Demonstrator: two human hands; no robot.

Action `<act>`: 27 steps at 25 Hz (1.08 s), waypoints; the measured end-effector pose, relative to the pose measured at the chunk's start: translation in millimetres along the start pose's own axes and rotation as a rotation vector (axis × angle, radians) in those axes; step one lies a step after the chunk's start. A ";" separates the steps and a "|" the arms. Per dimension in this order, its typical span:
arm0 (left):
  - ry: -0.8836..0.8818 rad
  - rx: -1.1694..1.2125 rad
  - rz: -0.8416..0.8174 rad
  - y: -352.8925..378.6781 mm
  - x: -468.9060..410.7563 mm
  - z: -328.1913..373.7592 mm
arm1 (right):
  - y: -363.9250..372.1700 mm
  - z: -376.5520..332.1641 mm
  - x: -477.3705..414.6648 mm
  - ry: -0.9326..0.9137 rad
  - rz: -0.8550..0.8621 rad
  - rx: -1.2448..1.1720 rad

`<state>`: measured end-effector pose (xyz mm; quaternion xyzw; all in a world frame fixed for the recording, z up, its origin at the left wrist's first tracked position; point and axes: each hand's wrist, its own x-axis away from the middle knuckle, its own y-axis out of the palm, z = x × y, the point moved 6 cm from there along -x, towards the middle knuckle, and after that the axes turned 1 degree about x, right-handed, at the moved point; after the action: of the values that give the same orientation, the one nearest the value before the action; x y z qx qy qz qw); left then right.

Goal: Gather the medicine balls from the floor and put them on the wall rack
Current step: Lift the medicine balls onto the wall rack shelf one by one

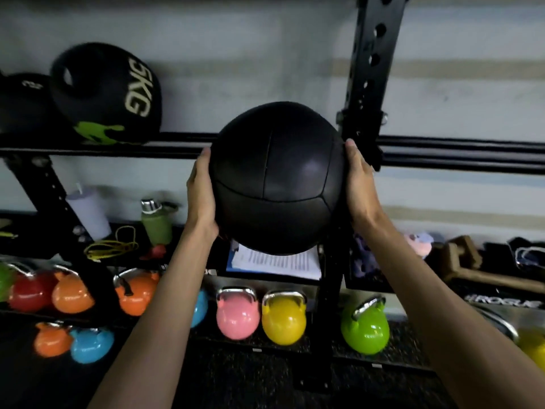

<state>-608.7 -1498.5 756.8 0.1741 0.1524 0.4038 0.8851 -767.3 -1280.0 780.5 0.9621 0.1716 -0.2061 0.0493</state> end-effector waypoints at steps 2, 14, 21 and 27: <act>0.047 0.007 0.040 -5.7 -21.3 28.0 | 26.0 -19.6 -22.6 -0.042 -0.031 -0.001; 0.190 0.116 -0.032 -42.3 -208.4 111.1 | 178.5 -62.2 -153.3 -0.130 -0.027 -0.015; 0.691 -0.104 0.268 -72.5 -263.5 145.1 | 242.7 -37.3 -205.0 -0.202 0.010 -0.031; 0.872 -0.495 0.067 -51.0 -293.5 114.4 | 269.7 9.6 -222.0 -0.121 0.029 -0.005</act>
<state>-712.1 -1776.3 874.8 -0.2212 0.4022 0.4913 0.7402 -866.6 -1602.8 870.1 0.9502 0.1548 -0.2625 0.0647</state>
